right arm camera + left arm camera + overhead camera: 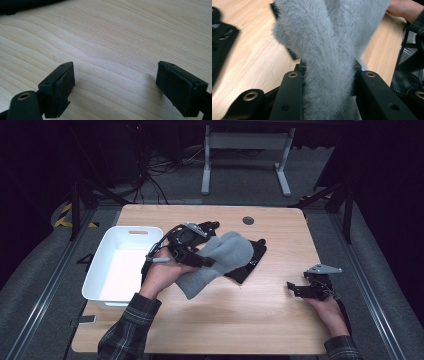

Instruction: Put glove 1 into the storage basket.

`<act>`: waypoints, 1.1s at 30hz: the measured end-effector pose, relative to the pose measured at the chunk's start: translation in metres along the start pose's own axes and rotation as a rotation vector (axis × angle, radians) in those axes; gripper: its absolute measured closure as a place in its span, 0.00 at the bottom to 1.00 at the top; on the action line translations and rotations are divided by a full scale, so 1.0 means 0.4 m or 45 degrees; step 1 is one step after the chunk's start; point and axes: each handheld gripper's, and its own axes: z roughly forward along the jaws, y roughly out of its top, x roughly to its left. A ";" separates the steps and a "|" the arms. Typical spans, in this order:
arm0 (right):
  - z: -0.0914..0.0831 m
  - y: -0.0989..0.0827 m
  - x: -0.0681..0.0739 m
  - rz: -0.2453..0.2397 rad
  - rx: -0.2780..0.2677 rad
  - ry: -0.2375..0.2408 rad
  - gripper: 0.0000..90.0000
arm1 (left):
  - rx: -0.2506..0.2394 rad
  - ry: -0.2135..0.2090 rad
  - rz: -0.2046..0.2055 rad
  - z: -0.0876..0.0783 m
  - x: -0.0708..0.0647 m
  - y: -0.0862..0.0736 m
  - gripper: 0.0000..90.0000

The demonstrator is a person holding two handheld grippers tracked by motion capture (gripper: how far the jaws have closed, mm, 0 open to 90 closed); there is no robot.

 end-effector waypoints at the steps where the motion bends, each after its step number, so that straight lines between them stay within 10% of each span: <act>1: 0.000 0.000 0.000 0.000 0.000 0.000 0.18 | -0.005 0.013 -0.013 -0.019 0.011 -0.007 0.76; 33: 0.000 0.000 0.000 0.001 -0.001 0.000 0.18 | -0.090 0.291 -0.376 -0.299 0.206 -0.261 0.76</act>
